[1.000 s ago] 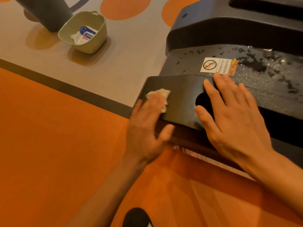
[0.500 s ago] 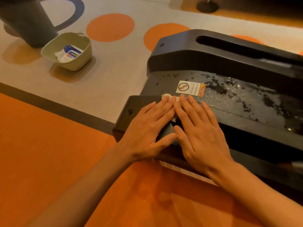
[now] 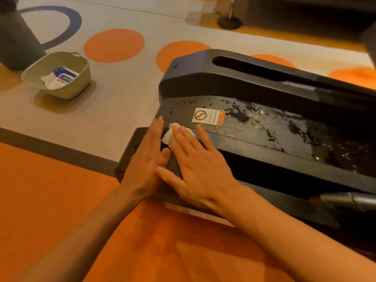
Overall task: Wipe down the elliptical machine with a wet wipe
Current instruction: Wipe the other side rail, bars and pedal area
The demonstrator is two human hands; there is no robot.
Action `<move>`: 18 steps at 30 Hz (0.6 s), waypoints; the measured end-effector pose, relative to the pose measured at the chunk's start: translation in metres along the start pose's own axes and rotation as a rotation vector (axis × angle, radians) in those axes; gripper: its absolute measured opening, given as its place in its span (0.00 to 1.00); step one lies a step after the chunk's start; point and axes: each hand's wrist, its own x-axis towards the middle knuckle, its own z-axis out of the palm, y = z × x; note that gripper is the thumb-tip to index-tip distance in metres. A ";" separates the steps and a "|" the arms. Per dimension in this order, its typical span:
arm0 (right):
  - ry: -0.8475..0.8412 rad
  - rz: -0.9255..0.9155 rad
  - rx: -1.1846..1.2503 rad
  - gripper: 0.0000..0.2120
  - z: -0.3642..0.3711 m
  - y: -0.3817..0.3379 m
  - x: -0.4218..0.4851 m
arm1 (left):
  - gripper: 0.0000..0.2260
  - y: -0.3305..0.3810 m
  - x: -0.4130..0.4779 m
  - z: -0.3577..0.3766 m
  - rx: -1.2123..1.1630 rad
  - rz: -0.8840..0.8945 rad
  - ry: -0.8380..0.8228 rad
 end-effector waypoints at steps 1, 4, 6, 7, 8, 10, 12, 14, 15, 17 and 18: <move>-0.013 0.015 0.039 0.44 0.002 0.000 0.001 | 0.39 0.000 -0.001 0.000 0.005 -0.005 -0.010; -0.022 0.068 0.130 0.43 0.006 0.003 -0.003 | 0.37 0.002 0.000 -0.002 0.040 -0.004 -0.056; -0.009 0.106 0.145 0.43 0.004 0.011 -0.013 | 0.35 0.002 0.002 -0.003 0.168 0.042 -0.096; -0.002 0.134 0.140 0.42 0.002 0.018 -0.020 | 0.35 0.002 0.003 -0.003 0.259 0.090 -0.121; -0.002 0.169 0.133 0.42 0.000 0.025 -0.029 | 0.36 0.002 0.004 -0.004 0.338 0.141 -0.149; -0.013 0.250 0.121 0.41 -0.002 0.041 -0.051 | 0.36 0.002 0.007 -0.007 0.435 0.225 -0.203; -0.038 0.323 0.099 0.41 -0.002 0.055 -0.076 | 0.36 0.003 0.013 -0.012 0.485 0.306 -0.254; -0.041 0.397 0.077 0.40 -0.001 0.070 -0.100 | 0.37 0.006 0.020 -0.015 0.496 0.393 -0.302; -0.034 0.444 0.070 0.40 -0.001 0.079 -0.112 | 0.37 0.007 0.022 -0.015 0.483 0.427 -0.323; -0.016 0.546 0.071 0.42 -0.001 0.095 -0.130 | 0.39 0.009 0.025 -0.013 0.445 0.456 -0.341; -0.007 0.595 0.076 0.43 -0.002 0.099 -0.136 | 0.39 0.008 0.025 -0.012 0.436 0.459 -0.341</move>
